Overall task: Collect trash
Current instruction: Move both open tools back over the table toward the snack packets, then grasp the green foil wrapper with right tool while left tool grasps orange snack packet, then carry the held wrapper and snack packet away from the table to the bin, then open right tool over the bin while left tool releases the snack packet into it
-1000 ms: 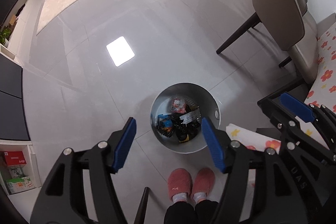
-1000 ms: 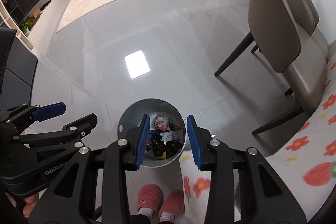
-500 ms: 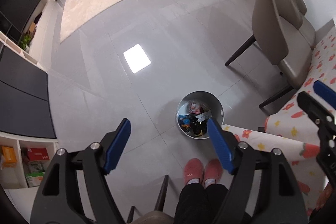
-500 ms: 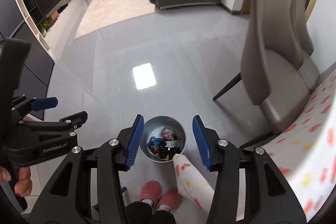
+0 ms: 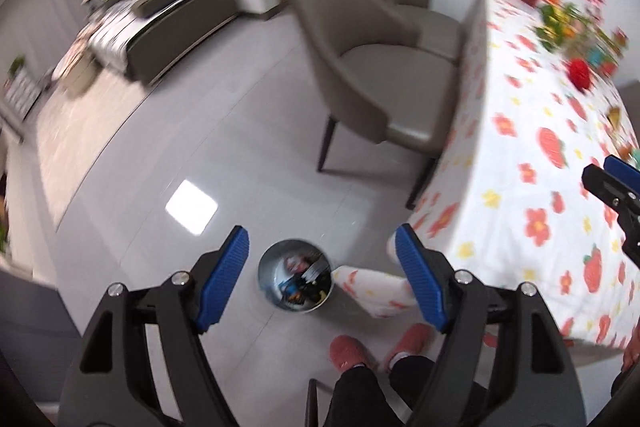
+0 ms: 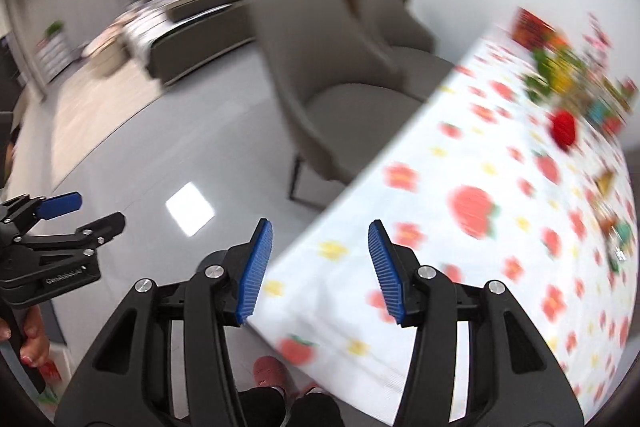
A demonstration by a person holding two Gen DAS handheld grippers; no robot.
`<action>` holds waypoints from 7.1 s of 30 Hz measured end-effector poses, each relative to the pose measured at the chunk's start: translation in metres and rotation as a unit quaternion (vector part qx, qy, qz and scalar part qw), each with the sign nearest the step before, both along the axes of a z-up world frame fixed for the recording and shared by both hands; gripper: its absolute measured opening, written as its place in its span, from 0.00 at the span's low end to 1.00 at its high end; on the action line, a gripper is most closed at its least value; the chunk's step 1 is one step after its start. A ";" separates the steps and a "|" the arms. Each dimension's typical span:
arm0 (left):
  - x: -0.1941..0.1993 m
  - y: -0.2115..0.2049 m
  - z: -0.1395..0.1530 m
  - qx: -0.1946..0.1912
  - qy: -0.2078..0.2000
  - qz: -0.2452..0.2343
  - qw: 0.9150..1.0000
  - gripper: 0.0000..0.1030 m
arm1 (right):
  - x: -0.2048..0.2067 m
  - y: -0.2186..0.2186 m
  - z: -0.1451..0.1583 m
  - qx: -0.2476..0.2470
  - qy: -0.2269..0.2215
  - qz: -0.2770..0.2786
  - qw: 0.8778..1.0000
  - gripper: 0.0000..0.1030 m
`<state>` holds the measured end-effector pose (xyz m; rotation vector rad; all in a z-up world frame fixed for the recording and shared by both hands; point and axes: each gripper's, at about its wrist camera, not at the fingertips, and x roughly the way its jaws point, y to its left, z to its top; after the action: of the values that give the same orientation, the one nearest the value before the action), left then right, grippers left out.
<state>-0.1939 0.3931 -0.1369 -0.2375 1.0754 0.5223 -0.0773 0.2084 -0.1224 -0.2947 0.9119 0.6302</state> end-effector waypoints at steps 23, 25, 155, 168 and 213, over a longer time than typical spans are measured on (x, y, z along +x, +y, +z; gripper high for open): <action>0.237 -0.332 0.013 -0.004 -0.031 -0.238 0.971 0.74 | 0.159 -0.361 0.016 -0.004 -0.061 -0.256 0.965 0.52; 0.256 -0.358 0.009 -0.014 -0.032 -0.240 0.970 0.74 | 0.179 -0.381 0.011 -0.008 -0.059 -0.252 0.966 0.52; -0.185 0.059 -0.063 0.032 0.005 0.382 0.924 0.14 | -0.172 0.200 -0.072 0.005 -0.006 0.359 0.933 0.00; -0.184 0.101 -0.178 0.000 0.037 0.402 0.915 0.14 | -0.167 0.248 -0.208 -0.031 0.044 0.352 0.935 0.00; -0.127 0.138 -0.380 -0.075 0.076 0.341 0.934 0.14 | -0.122 0.273 -0.410 -0.086 0.089 0.326 0.937 0.04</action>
<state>-0.3205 0.5312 -0.5168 -0.7295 1.1749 1.0963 -0.1990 0.4816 -0.5322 -0.7230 1.0472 1.2051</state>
